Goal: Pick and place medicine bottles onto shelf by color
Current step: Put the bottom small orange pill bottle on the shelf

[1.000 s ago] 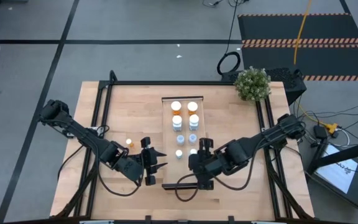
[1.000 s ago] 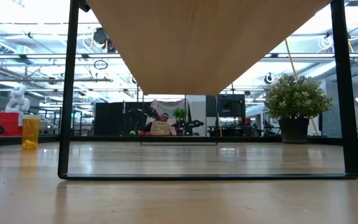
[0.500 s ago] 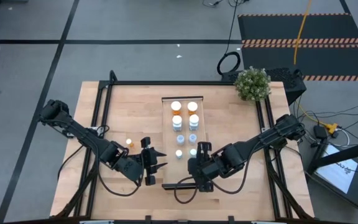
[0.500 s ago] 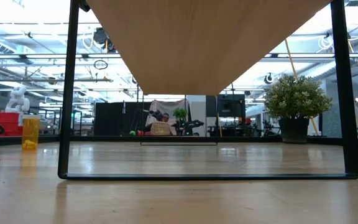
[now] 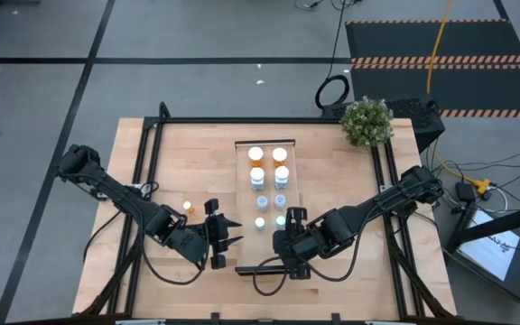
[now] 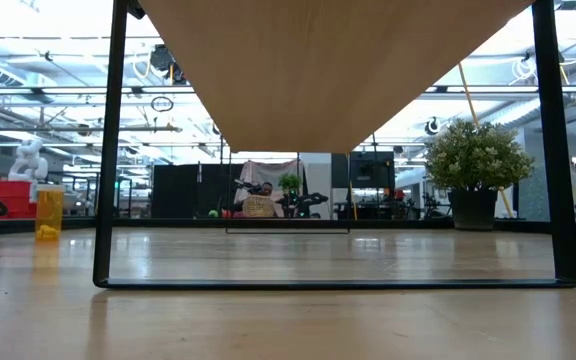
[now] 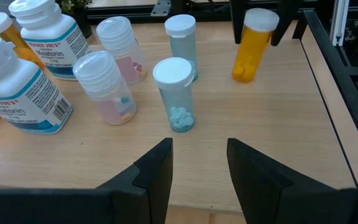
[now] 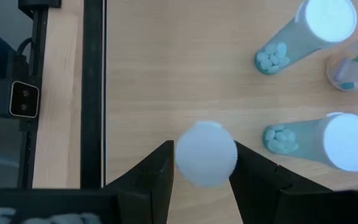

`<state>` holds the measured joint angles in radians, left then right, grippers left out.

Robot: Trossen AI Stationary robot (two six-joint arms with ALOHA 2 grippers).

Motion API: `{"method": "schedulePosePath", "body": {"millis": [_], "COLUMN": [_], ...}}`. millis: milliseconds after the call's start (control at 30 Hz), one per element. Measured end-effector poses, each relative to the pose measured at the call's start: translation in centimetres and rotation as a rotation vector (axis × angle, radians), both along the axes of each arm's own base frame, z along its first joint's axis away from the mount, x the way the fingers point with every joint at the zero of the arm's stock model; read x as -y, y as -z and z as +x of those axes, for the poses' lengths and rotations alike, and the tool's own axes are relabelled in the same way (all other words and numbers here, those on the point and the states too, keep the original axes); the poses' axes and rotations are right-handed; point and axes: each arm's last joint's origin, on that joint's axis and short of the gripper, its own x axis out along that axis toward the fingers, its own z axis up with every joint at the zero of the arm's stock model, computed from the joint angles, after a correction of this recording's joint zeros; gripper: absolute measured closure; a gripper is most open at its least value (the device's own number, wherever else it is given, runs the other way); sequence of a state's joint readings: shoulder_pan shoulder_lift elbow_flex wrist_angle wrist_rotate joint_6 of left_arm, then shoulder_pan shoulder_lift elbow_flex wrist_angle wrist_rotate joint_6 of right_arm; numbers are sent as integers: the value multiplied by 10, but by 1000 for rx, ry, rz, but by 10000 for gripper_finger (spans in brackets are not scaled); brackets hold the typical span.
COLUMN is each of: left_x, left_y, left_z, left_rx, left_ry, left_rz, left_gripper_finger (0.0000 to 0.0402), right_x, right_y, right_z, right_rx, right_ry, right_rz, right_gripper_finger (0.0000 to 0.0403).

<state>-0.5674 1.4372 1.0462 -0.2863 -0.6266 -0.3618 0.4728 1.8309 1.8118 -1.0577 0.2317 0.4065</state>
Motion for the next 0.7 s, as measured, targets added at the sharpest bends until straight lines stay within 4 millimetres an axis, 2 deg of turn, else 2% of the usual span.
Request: {"method": "schedulePosePath", "body": {"millis": [333,700], "left_x": [0,0], "left_y": [0,0], "left_z": [0,0], "left_rx": [0,0], "left_ry": [0,0], "left_rz": [0,1], "left_gripper_finger": [247,247], "right_x": [-1,-2], "right_y": [-2,-5], "right_z": [3,4], "right_rx": [34,71], "right_ry": [-6,-2], "right_rz": [12,23], "right_gripper_finger": [224,220]}}
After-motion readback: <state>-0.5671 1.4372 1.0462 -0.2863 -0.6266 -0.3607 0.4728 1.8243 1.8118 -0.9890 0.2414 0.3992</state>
